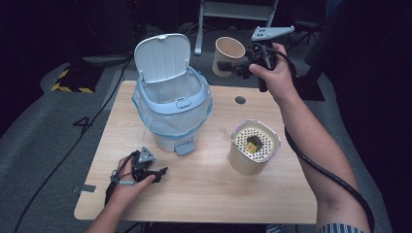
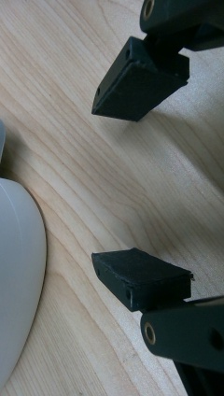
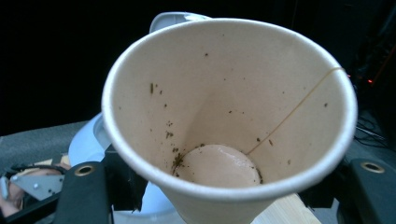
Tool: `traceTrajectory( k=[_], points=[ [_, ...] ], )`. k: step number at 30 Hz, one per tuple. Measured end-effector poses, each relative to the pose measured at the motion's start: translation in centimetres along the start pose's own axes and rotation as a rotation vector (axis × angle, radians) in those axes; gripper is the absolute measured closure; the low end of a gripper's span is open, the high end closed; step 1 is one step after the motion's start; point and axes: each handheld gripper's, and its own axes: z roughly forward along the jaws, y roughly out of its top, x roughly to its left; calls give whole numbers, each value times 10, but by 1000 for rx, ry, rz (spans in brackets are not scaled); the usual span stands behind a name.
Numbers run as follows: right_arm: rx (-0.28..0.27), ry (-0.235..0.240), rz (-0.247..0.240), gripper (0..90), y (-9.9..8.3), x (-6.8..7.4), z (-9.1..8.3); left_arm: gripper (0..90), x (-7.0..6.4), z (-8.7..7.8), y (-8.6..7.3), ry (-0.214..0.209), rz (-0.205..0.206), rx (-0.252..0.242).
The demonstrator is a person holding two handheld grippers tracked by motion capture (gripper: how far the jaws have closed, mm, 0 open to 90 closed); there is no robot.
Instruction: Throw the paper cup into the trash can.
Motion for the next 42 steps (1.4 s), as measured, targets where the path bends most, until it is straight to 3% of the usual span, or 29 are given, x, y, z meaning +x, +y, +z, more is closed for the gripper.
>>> traceTrajectory(
  k=[22,36,42],
  points=[
    [2,151,-14,320,-5,13,90,251,0,0,0,-3,-2,0],
    [73,250,-48,316,-8,21,119,250,0,0,0,-2,-1,0],
    [110,254,-62,315,-8,23,125,250,0,0,0,-2,-1,0]
  ],
)
